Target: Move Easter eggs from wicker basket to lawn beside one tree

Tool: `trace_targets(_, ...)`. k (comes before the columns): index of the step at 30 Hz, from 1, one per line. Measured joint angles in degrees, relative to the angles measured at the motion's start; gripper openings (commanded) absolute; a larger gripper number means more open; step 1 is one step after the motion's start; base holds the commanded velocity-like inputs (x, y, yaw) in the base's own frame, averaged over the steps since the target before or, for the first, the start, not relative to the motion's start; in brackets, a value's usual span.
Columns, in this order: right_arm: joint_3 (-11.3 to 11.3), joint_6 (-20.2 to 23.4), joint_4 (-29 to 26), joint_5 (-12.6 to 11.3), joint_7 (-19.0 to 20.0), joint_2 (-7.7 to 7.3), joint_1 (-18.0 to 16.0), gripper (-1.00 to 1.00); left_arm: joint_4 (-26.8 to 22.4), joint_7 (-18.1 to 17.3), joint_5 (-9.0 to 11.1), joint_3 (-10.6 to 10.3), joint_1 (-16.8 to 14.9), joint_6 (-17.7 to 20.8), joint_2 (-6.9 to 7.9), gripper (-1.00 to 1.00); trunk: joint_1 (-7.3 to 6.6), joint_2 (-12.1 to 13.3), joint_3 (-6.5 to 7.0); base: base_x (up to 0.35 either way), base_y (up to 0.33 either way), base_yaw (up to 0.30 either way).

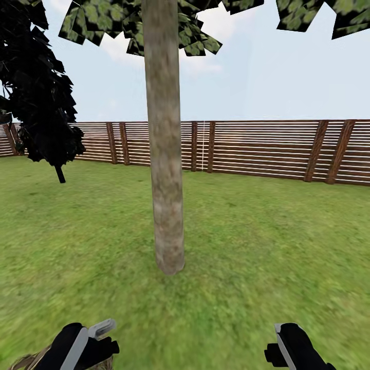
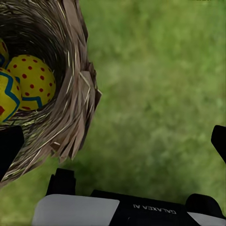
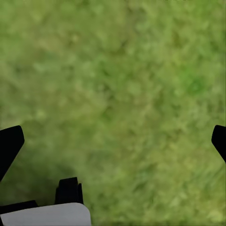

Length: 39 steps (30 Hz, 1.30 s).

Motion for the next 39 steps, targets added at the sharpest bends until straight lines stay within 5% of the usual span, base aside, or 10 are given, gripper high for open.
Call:
trace_targets(17,0.0,0.1,0.0,0.0,0.0,-0.05,0.0,1.0,0.0,0.0,0.0,0.0,0.0,-0.1,-0.08,1.0,0.0,0.0,0.0,0.0,0.0,0.223)
trace_targets(39,-0.1,0.1,0.0,-0.1,0.0,-0.05,0.0,1.0,0.7,0.0,-0.1,0.0,0.0,-0.1,-0.14,1.0,-0.03,0.0,0.0,0.082,-0.074,0.006)
